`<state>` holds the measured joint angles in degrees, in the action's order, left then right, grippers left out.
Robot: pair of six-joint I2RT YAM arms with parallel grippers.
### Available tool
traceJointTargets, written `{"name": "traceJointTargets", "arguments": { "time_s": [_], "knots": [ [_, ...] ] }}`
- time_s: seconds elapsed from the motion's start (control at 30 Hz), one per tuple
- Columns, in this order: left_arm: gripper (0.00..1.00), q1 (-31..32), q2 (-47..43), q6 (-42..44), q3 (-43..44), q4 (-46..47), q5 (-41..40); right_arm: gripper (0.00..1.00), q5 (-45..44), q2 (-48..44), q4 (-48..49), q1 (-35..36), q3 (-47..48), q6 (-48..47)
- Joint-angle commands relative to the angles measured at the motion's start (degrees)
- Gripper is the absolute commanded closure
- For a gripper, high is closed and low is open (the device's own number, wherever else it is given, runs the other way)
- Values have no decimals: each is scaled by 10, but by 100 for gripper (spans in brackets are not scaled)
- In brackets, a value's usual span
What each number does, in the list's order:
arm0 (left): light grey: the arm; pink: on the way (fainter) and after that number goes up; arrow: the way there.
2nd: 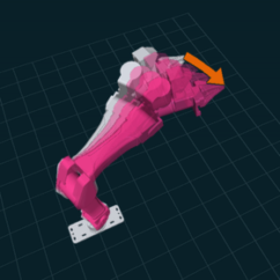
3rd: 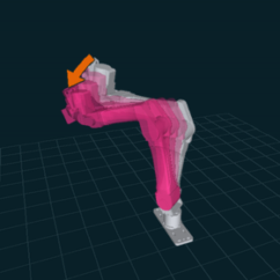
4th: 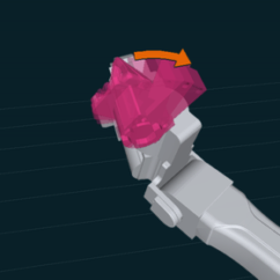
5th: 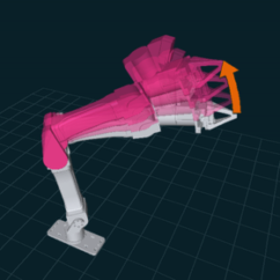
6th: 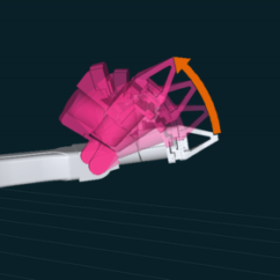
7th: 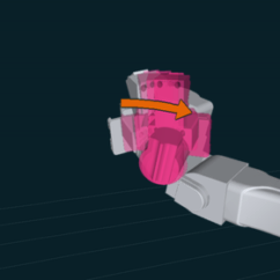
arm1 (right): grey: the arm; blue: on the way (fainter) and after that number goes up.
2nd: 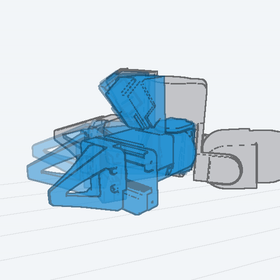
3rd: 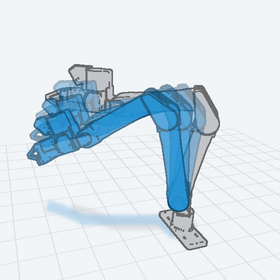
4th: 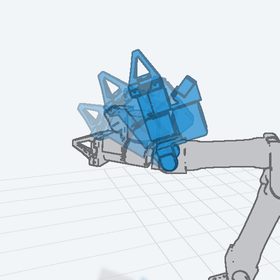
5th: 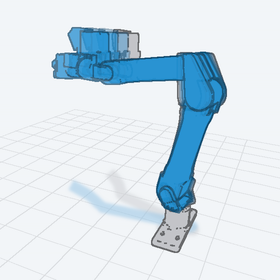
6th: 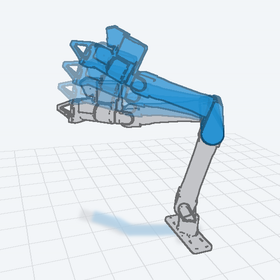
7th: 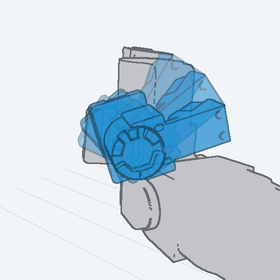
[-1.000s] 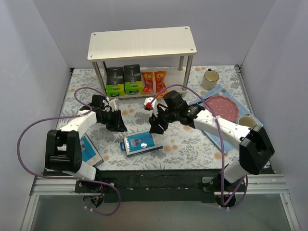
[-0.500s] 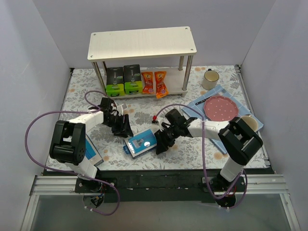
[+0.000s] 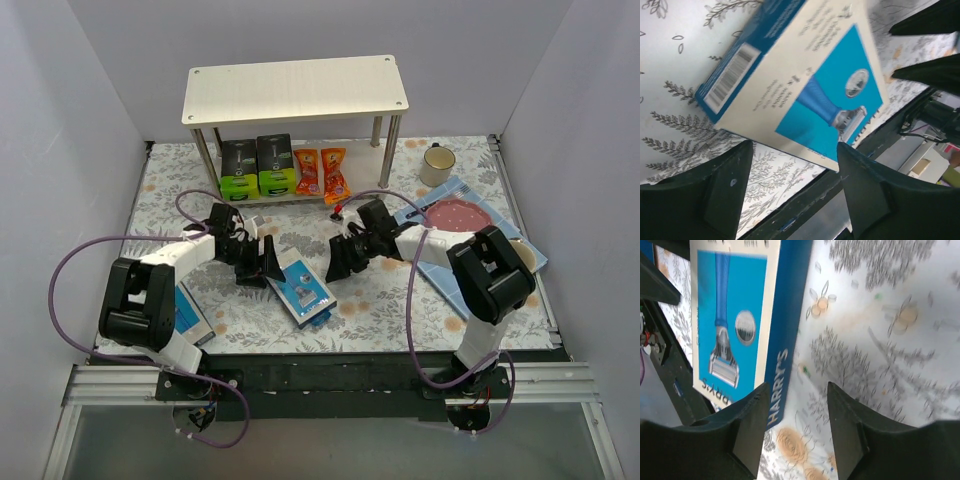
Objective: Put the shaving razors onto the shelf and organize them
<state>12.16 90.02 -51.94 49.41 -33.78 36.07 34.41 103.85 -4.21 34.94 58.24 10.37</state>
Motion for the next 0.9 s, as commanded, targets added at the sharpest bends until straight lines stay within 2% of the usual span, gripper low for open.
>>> {"name": "traceJointTargets", "arguments": {
  "time_s": [0.0,0.03,0.07,0.1,0.23,0.47,0.67,0.87],
  "knots": [
    [30,0,-52,-74,-17,14,62,38,20,-71,21,-3,-60,33],
    [28,0,-51,-96,-26,20,73,36,28,-87,25,-6,-70,38],
    [22,0,-49,-114,-52,41,82,35,38,-94,31,-9,-79,44],
    [21,0,-45,-134,-62,49,94,34,56,-99,37,-12,-88,46],
    [20,0,-9,-156,-93,89,109,31,65,-122,36,-13,-134,48],
    [21,0,59,-175,-78,122,129,27,100,-123,115,-14,-171,100],
    [20,1,52,-184,-107,129,134,27,91,-81,163,-14,-167,167],
    [19,1,-2,-218,-168,174,128,38,76,-37,144,-14,-147,159]
  ]
}}
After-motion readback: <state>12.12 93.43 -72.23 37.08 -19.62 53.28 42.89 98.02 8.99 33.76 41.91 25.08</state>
